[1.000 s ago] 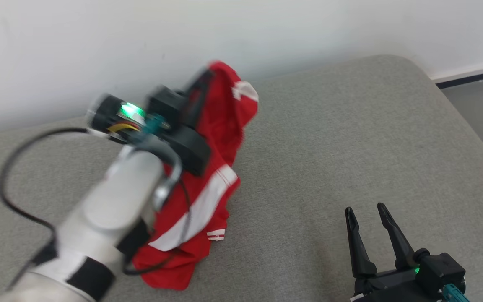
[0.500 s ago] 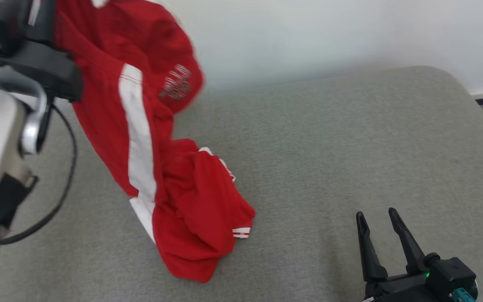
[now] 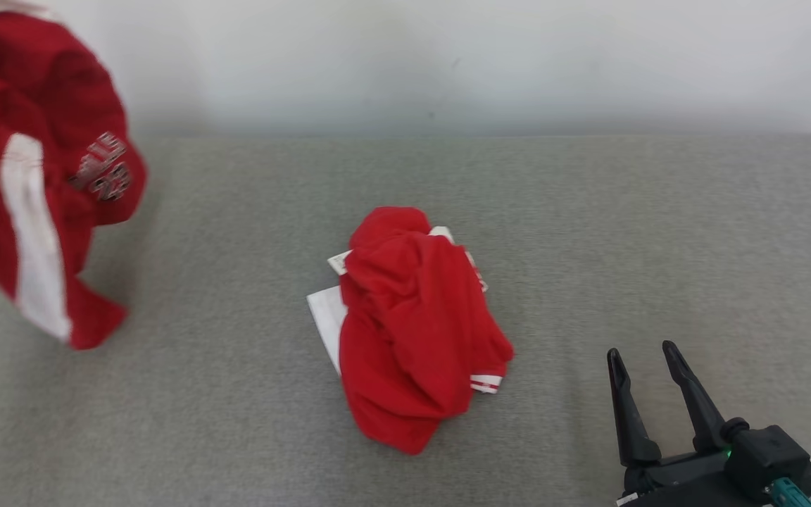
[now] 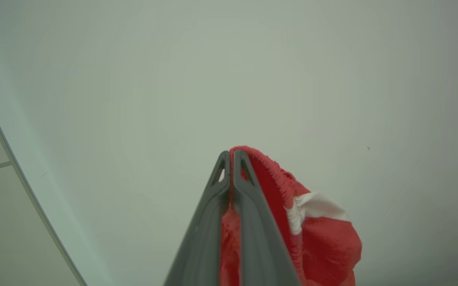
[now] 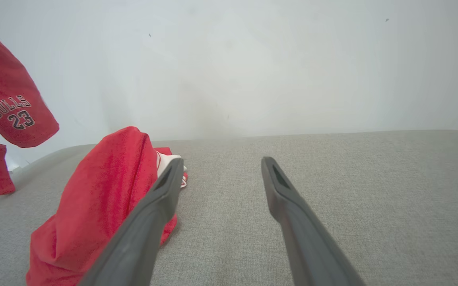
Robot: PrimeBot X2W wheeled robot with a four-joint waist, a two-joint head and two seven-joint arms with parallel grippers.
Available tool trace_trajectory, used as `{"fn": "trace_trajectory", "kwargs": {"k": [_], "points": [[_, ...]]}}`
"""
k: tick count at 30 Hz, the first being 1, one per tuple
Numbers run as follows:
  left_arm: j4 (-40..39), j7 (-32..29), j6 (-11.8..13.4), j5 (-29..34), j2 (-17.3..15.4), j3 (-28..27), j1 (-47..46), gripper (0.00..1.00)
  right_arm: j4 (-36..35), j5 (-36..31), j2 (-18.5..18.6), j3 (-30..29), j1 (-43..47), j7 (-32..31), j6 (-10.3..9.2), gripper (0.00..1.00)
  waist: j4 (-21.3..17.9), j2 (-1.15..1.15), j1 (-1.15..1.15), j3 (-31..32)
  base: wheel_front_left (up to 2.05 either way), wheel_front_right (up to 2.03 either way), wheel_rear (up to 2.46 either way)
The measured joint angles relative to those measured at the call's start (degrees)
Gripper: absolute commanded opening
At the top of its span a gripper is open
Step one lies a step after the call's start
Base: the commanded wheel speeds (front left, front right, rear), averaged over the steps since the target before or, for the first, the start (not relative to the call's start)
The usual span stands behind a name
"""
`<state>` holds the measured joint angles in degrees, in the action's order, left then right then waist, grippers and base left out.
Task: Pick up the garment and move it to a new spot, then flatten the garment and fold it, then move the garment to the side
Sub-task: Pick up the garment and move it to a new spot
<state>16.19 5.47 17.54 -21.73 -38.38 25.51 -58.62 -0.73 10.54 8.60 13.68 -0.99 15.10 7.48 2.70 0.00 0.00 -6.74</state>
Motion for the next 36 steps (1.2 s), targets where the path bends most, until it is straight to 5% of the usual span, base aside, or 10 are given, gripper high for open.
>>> {"fn": "trace_trajectory", "kwargs": {"k": [6, 14, 29, 31, 32, 33, 34, 35, 36], "points": [[1.0, 2.3, -0.5, -1.9, -2.1, -2.4, 1.6, 0.00, -0.1, -0.1, 1.2, -0.3, -0.6, 0.0, 0.00, 1.00, 4.2, 0.00, 0.00, -1.4, 0.00, 0.00, 0.00], [7.6, 4.0, -3.2, -6.4, 0.5, -2.2, 6.1, 0.00, -0.4, -0.1, 1.9, 0.5, -2.8, 0.0, 0.00, 1.00, 7.2, 0.00, 0.00, -4.6, 0.00, 0.00, 0.00], [32.9, 5.7, -5.9, -13.2, 4.3, -4.6, 11.2, 0.00, -1.2, -0.3, 2.6, -0.2, -4.3, 0.0, 0.00, 1.00, 3.6, 0.01, 0.01, -9.4, 0.00, 0.00, 0.00], [36.3, 4.8, -7.0, -14.3, 5.7, -4.5, 11.3, 0.10, -1.3, -0.3, 2.5, -0.2, -4.4, 0.0, 0.00, 1.00, 2.9, 0.00, 0.01, -9.9, 0.00, 0.00, 0.00], [36.9, 4.9, -7.8, -14.8, 6.3, -4.7, 11.3, 0.31, -1.3, -0.4, 2.5, -0.3, -4.4, 0.0, 0.00, 1.00, 2.7, 0.00, 0.01, -10.0, 0.00, 0.00, 0.00], [37.6, 5.0, -7.9, -15.8, 7.1, -5.2, 11.1, 0.35, -1.3, -0.5, 2.5, -0.4, -4.4, 0.0, 0.00, 1.00, 2.6, 0.00, 0.01, -10.1, 0.00, 0.00, 0.00], [38.3, 4.9, -8.2, -16.0, 7.5, -5.3, 11.0, 0.51, -1.3, -0.5, 2.4, -0.3, -4.4, 0.0, 0.00, 1.00, 2.5, 0.01, 0.01, -10.2, 0.00, 0.00, 0.00], [38.9, 5.0, -8.4, -16.2, 7.9, -5.5, 10.8, 0.97, -1.2, -0.5, 2.3, -0.4, -4.4, 0.0, 0.00, 1.00, 2.5, 0.01, 0.02, -10.1, 0.00, 0.00, 0.00], [39.4, 5.2, -8.4, -16.7, 8.0, -5.7, 10.4, 1.00, -1.1, -0.5, 2.2, -0.3, -4.4, 0.0, 0.00, 1.00, 2.5, 0.01, 0.01, -10.0, 0.00, 0.00, 0.00]]}}
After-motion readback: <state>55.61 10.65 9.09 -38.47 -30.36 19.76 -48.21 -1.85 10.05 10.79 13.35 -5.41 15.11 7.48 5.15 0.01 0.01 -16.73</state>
